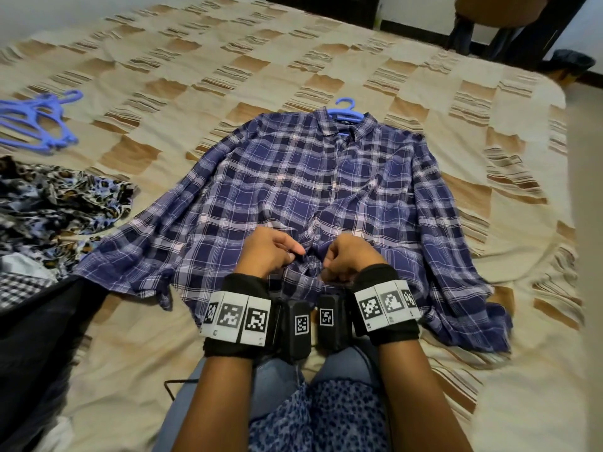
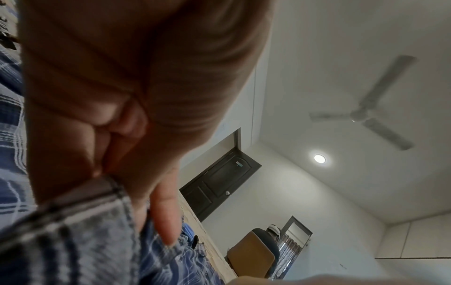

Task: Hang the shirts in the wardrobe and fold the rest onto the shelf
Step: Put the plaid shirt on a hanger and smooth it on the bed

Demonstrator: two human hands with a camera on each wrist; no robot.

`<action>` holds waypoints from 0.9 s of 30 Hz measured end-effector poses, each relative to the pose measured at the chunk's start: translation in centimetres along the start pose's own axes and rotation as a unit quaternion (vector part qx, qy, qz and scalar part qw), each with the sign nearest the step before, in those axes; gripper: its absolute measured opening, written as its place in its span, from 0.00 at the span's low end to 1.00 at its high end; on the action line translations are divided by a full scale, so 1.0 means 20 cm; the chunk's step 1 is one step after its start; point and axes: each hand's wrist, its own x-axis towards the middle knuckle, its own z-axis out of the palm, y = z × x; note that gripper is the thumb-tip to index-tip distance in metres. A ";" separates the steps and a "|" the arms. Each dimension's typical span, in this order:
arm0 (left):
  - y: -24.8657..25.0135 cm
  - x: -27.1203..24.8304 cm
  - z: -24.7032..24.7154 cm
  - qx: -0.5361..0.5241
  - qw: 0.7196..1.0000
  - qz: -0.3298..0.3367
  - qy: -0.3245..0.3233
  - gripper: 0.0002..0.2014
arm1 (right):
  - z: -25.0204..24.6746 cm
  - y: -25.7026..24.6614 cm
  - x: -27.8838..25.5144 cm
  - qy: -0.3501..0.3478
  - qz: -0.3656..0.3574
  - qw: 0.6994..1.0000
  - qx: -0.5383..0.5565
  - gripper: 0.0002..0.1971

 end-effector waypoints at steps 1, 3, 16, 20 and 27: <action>0.00 0.00 0.00 0.005 1.000 -0.002 -0.006 0.15 | 0.01 -0.01 0.00 -0.021 0.006 1.000 -0.008 0.11; 0.01 -0.01 0.00 0.007 1.000 -0.009 -0.017 0.12 | 0.04 -0.02 0.01 -0.055 0.014 0.997 -0.045 0.16; 0.00 0.00 -0.01 0.009 0.999 -0.024 -0.036 0.17 | -0.17 -0.01 -0.13 0.176 -0.245 0.936 0.180 0.02; 0.02 0.00 0.01 -0.031 0.999 -0.024 -0.038 0.11 | -0.17 -0.01 -0.13 0.089 -0.253 0.947 0.177 0.07; 0.07 0.00 0.04 -0.118 0.991 -0.046 -0.051 0.27 | -0.13 -0.07 -0.17 -0.038 -0.221 0.915 0.337 0.09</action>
